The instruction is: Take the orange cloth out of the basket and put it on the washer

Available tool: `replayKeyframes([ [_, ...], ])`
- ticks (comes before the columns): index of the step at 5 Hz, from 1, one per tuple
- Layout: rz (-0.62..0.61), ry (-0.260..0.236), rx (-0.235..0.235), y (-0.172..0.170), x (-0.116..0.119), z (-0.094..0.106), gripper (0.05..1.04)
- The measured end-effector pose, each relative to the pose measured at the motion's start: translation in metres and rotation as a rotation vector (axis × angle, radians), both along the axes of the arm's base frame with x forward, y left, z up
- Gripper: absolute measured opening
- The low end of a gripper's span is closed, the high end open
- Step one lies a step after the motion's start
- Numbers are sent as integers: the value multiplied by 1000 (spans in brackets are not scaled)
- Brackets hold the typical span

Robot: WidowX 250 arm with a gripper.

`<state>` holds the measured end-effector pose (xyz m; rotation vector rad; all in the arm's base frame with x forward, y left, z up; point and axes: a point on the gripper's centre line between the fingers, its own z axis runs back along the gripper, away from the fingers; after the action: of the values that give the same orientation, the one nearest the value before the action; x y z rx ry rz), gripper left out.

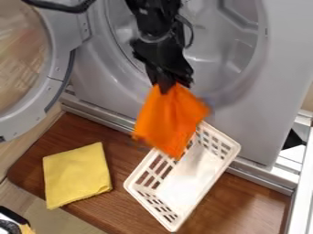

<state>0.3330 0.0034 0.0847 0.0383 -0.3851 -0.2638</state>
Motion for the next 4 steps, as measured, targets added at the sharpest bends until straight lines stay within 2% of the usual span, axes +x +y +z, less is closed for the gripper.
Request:
replayKeyframes([
  [3, -42, -91, -3, 9, 63, 10, 84],
  [4, -61, -99, -3, 9, 85, 2, 84],
])
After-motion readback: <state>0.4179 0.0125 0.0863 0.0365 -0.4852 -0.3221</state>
